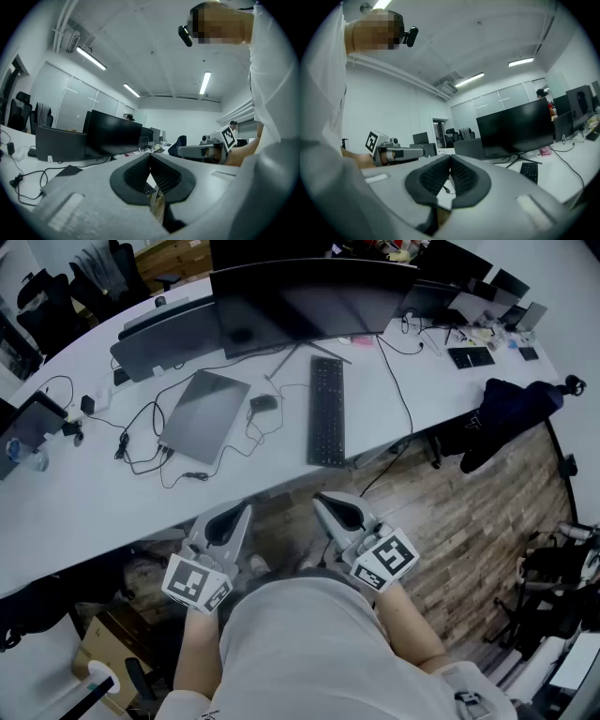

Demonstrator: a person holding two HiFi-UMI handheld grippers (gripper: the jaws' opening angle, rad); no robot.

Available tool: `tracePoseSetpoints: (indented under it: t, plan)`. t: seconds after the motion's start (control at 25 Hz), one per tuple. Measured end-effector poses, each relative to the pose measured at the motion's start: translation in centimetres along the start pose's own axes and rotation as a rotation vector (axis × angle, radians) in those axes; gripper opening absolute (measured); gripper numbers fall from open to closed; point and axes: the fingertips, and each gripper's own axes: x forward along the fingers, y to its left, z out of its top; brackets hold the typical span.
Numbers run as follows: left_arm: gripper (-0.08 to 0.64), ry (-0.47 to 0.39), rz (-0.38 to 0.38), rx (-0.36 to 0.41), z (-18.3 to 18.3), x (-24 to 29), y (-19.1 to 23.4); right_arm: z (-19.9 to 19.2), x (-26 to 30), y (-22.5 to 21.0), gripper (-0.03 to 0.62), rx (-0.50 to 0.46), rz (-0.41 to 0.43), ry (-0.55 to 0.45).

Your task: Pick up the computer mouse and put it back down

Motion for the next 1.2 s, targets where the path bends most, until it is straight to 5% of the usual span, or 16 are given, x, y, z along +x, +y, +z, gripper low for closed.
tracePoseSetpoints:
  t: [0.48, 0.72, 1.2]
  plan:
    - [0.006, -0.033, -0.063, -0.016, 0.6, -3.0, 3.9, -1.1, 3.9, 1.7, 0.003, -0.022, -0.043, 0.035]
    - [0.008, -0.037, -0.002, -0.026, -0.4, -4.1, 7.3, -1.7, 5.4, 1.4, 0.003, -0.016, -0.072, 0.049]
    - [0.009, 0.002, 0.056, -0.027, -1.2, 3.0, 10.4, -1.6, 8.0, -6.2, 0.003, 0.026, -0.018, 0.059]
